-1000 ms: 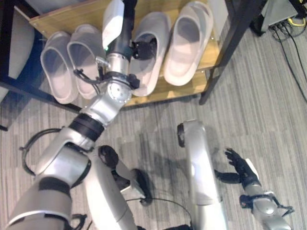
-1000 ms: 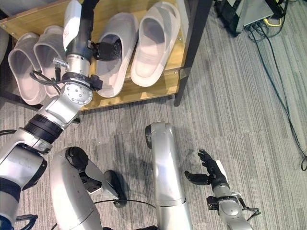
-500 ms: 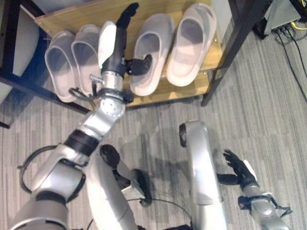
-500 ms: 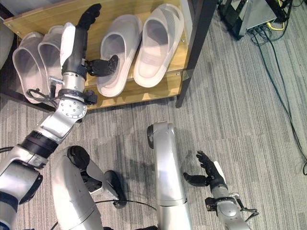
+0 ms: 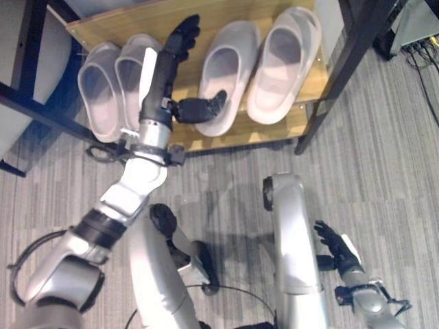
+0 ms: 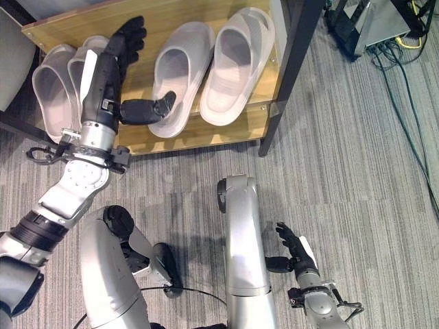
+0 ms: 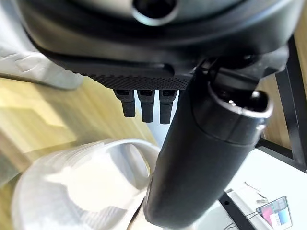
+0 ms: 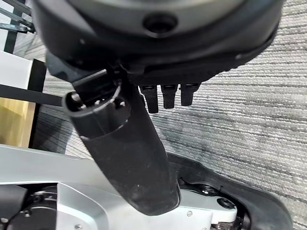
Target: Arrange the slippers neatly on the shoe rack.
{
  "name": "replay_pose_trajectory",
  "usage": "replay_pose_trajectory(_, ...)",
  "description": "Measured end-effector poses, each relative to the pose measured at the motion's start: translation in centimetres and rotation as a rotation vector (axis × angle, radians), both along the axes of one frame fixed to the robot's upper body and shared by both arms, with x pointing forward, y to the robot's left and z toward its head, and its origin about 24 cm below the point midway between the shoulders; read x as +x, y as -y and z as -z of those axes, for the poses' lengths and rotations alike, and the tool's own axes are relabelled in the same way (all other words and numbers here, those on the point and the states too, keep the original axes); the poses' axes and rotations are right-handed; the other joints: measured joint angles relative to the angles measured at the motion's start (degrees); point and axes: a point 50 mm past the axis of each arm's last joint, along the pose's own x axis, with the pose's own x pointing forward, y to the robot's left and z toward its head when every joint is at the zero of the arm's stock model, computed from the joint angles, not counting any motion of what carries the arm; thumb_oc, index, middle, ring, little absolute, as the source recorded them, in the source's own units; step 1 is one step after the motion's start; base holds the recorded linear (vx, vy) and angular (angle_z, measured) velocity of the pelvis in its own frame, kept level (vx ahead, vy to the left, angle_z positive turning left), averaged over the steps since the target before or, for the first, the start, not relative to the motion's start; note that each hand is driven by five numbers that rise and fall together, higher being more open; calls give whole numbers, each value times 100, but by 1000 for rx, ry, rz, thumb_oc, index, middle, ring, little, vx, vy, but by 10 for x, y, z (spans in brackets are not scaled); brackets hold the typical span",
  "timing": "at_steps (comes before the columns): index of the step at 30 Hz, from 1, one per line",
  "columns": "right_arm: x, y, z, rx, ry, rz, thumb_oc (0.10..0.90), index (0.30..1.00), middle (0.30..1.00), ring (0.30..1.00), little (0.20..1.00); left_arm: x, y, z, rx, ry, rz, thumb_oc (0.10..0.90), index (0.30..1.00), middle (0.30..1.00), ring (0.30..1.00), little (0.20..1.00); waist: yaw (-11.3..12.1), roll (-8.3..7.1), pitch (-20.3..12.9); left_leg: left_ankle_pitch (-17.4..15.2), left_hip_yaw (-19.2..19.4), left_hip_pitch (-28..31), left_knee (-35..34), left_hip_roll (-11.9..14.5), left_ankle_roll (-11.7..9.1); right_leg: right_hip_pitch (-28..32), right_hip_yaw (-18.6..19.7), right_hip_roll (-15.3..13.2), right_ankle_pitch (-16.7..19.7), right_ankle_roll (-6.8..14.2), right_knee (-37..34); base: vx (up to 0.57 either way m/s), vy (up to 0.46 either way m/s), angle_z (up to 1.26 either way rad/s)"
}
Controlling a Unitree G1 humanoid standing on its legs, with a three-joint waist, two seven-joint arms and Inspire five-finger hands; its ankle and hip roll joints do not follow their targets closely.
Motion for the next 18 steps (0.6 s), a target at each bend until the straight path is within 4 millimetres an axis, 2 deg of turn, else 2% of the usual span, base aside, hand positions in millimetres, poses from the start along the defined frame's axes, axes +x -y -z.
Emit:
replay_pose_trajectory(5, -3, -1, 3, -15, -19, -8, 800, 900, 900, 900, 900, 0, -6, 0, -13, -45, 36, 800, 900, 900, 900, 900, 84, 45, 3, 5, 7, 0, 2, -9, -9, 1, 16, -9, -2, -4, 15, 0, 0, 0)
replay_pose_trajectory(9, -3, 0, 3, -17, -22, -5, 800, 900, 900, 900, 900, -3, -14, 4, 84, -77, 38, 800, 900, 900, 900, 900, 83, 76, 4, 12, 10, 0, 15, -18, -21, 2, 27, -16, -3, -5, 35, 0, 0, 0)
replay_pose_trajectory(18, -3, 0, 4, -26, -30, -9, 800, 900, 900, 900, 900, -10, -15, 17, 124, -146, 97, 800, 900, 900, 900, 900, 89, 103, 4, 25, 9, 3, 14, -18, -47, 7, 32, -35, -12, -28, 51, 0, 0, 0)
